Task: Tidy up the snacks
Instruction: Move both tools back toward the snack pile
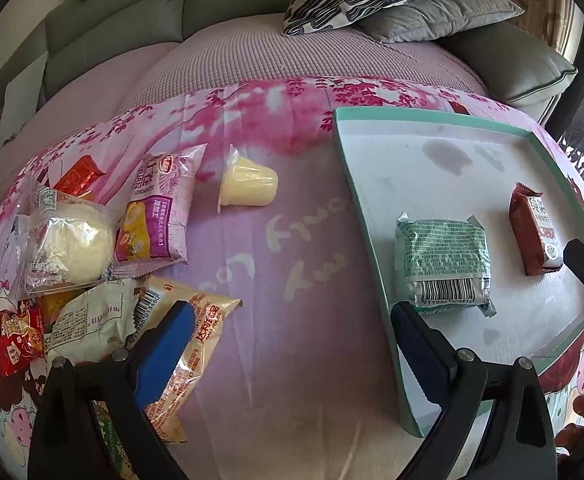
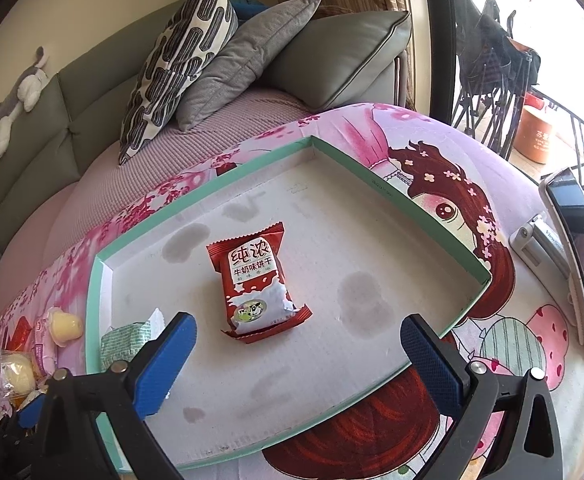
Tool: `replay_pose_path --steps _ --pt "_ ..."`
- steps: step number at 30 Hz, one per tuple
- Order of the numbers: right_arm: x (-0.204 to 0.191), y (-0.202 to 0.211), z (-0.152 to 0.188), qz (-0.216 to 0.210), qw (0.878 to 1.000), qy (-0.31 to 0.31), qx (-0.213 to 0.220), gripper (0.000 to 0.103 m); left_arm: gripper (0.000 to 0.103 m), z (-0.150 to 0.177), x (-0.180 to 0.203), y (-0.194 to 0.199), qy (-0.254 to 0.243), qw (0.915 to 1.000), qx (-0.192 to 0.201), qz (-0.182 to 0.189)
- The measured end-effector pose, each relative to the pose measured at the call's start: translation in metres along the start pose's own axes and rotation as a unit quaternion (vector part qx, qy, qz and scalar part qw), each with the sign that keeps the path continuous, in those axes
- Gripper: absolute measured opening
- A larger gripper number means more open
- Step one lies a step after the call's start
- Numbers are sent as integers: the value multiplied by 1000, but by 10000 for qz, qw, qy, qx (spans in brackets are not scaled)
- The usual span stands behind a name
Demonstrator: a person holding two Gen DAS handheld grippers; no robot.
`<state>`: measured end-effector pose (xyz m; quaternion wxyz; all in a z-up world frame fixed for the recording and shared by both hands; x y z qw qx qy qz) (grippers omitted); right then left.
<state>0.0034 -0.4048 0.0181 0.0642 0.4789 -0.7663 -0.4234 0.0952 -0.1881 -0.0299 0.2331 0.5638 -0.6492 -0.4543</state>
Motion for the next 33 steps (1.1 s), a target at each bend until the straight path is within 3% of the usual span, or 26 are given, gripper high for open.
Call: replay_pose_path --steps 12,19,26,33 --pt "-21 -6 7 -69 9994 305 -135 103 98 1 -18 0 105 9998 7 -176" --pt "-36 -5 10 -171 9984 505 -164 103 98 -9 -30 25 200 9994 290 -35" --pt "-55 -6 15 -243 9970 702 -211 103 98 -15 -77 45 732 9963 441 -116" --pt "-101 -10 30 -536 9919 1102 -325 103 98 -2 -151 43 1423 9864 319 -759"
Point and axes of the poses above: each gripper's, at about its wrist camera, not at the fingertips, and y roughly against the way its jaws point, x to its right, z to its underside, the point moved 7 cm from there along -y, roughly the way its jaws point, and after that the axes turned 12 degrees about -z, right-handed, at the moved point
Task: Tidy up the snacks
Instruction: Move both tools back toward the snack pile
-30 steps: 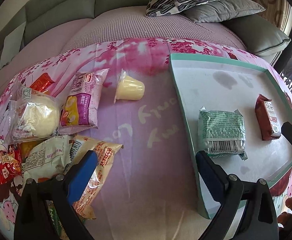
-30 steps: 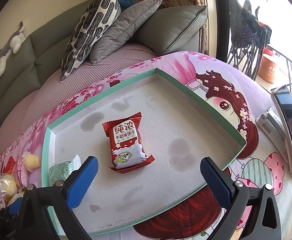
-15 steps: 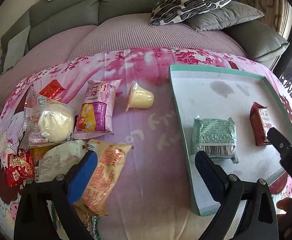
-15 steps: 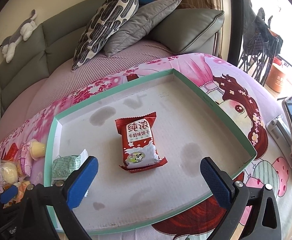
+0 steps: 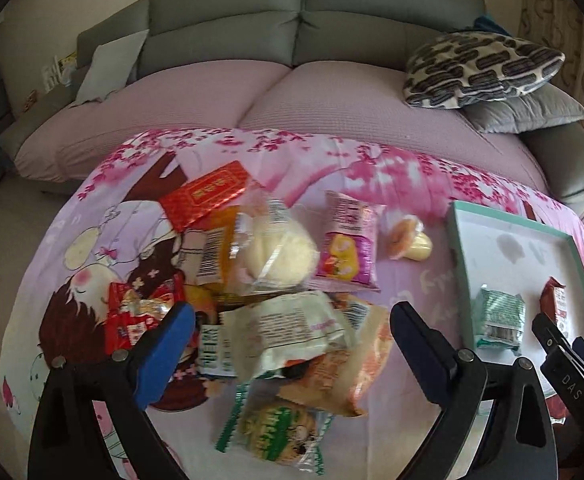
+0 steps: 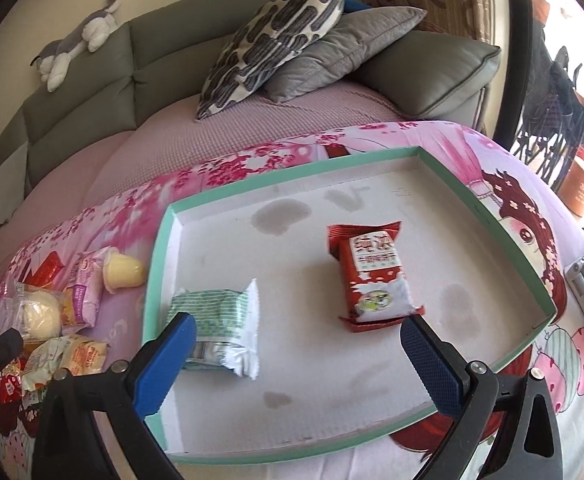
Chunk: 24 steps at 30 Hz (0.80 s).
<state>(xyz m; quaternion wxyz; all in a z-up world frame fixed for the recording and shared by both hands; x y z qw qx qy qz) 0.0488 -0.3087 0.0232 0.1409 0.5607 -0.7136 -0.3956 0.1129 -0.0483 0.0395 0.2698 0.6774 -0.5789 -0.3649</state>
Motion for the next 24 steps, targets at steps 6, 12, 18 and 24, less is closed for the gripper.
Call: replay_pose_path --steps 6,12,18,24 --pt "-57 -12 14 -481 9978 392 -219 103 98 8 -58 -17 522 9976 -242 -383" --pt "-105 -21 29 -682 9931 878 -373 103 98 15 -95 -24 888 9944 -378 -422" --pt "-141 -24 44 -865 9865 1288 -520 103 98 20 -114 -31 1125 9919 -493 -318" --pt "-158 -34 59 -899 9823 1481 -705 103 98 22 -107 -38 1051 9927 -589 -66"
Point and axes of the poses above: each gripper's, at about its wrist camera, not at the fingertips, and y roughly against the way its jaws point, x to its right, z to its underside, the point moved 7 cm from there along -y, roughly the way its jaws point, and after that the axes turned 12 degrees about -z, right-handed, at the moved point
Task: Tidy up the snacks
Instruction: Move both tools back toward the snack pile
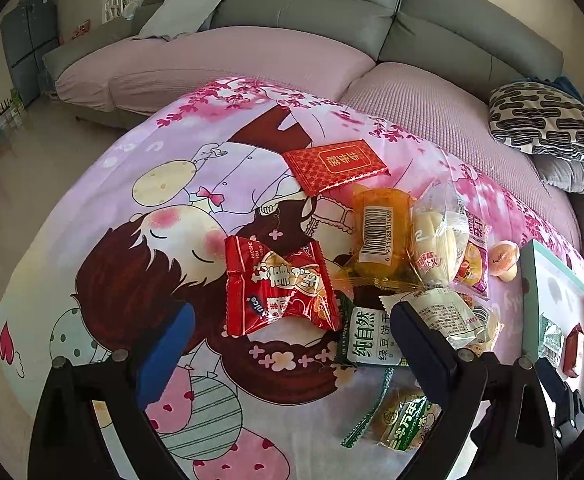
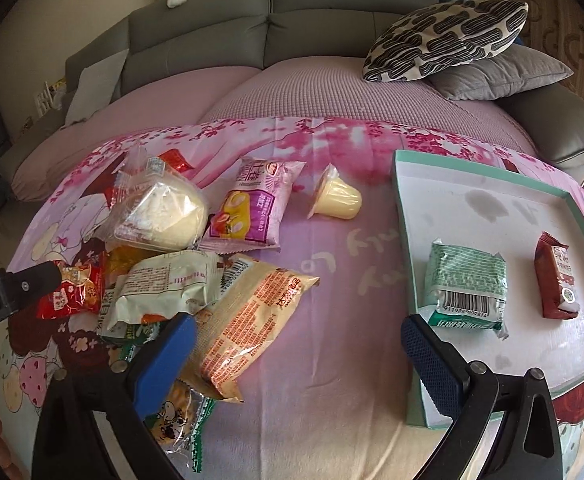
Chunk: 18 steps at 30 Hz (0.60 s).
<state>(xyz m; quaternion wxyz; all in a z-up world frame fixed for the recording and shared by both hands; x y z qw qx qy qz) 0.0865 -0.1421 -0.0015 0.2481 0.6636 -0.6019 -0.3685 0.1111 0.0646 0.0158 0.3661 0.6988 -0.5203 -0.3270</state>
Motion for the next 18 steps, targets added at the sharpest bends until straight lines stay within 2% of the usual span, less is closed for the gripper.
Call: replay_pose_path --steps 8,18 --pt "-15 -12 2 64 9996 254 -86 103 98 2 6 -6 -59 9999 -87 50" --pt "-25 -27 5 117 9989 432 -115 103 98 2 40 -3 -393 9987 -36 309"
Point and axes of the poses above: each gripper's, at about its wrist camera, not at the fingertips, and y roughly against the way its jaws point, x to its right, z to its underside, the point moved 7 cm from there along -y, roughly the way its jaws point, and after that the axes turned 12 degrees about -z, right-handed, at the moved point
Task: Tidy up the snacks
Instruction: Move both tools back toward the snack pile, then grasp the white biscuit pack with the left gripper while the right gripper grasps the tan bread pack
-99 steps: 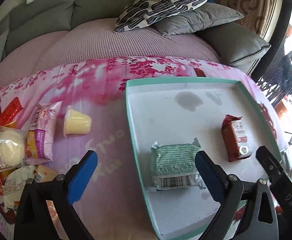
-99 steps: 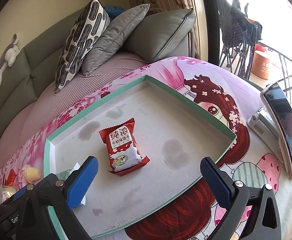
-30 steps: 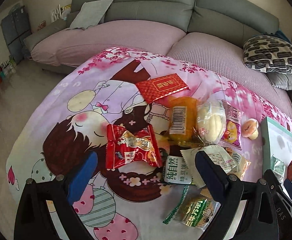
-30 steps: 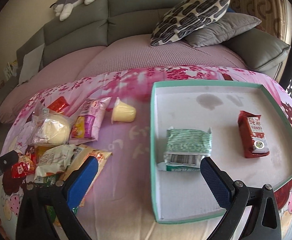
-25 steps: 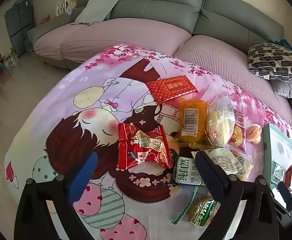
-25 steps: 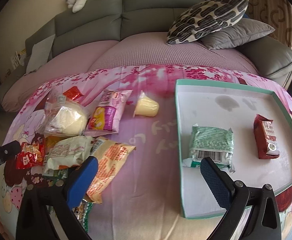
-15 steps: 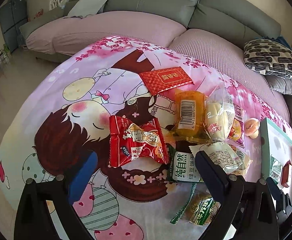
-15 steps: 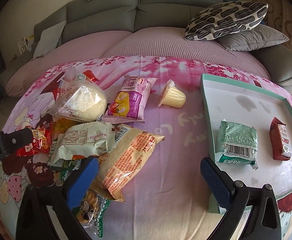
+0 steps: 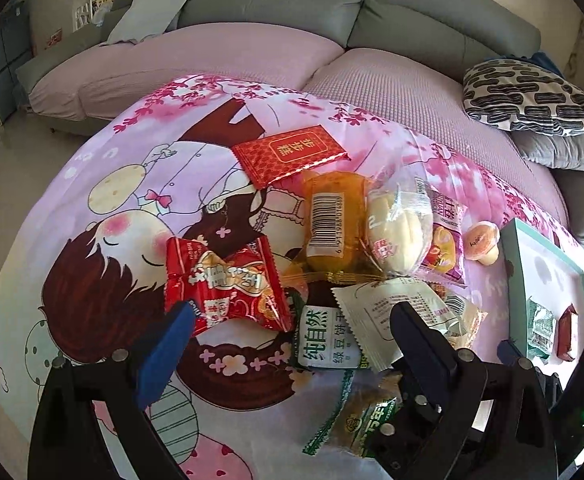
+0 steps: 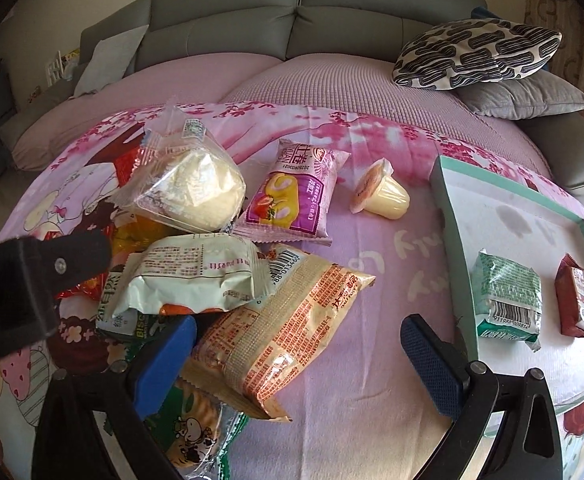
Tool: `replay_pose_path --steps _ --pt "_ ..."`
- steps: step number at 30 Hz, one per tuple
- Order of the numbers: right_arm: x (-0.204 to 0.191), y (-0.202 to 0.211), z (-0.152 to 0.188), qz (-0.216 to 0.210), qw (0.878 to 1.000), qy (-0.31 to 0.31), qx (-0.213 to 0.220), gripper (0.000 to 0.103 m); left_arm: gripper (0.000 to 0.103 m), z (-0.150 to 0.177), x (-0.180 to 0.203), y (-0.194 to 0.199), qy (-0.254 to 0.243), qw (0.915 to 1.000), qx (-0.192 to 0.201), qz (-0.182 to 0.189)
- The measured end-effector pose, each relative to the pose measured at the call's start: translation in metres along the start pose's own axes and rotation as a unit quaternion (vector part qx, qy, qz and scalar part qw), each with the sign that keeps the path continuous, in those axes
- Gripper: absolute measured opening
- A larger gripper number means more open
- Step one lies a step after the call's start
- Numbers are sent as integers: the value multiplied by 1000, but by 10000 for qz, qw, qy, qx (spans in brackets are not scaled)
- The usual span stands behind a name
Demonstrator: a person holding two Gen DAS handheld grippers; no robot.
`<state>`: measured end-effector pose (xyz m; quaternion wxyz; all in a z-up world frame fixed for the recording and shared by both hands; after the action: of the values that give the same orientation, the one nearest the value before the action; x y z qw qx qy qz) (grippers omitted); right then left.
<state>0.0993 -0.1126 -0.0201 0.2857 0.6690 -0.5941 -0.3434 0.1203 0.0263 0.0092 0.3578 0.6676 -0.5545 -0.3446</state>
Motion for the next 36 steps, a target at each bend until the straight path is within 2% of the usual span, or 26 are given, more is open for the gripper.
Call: replay_pose_path --steps 10,16,28,30,36 --pt "27 4 2 41 9992 -391 -22 103 98 1 22 -7 -226 9997 -95 93" --pt "32 8 2 -90 9989 -455 29 97 98 1 32 -9 -314 9994 -133 107" --pt "38 7 7 -172 9992 -348 -75 72 98 8 71 -22 -537 9966 -441 435" --pt "39 6 7 -154 9992 -353 -90 68 98 9 75 -26 -571 9965 -477 394" --pt "41 5 9 -78 9995 -272 -134 63 98 9 79 -34 -734 9965 -389 -40"
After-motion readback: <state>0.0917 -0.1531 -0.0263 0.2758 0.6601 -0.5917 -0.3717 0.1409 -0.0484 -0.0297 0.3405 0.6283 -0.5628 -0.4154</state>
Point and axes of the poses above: each gripper's, at about its wrist camera, not at the fingertips, and y roughly against the way its jaws point, x to its right, z to its underside, the point moved 7 cm from there along -y, roughly the way its jaws point, and after that the axes turned 12 degrees about -z, right-handed, at the moved point
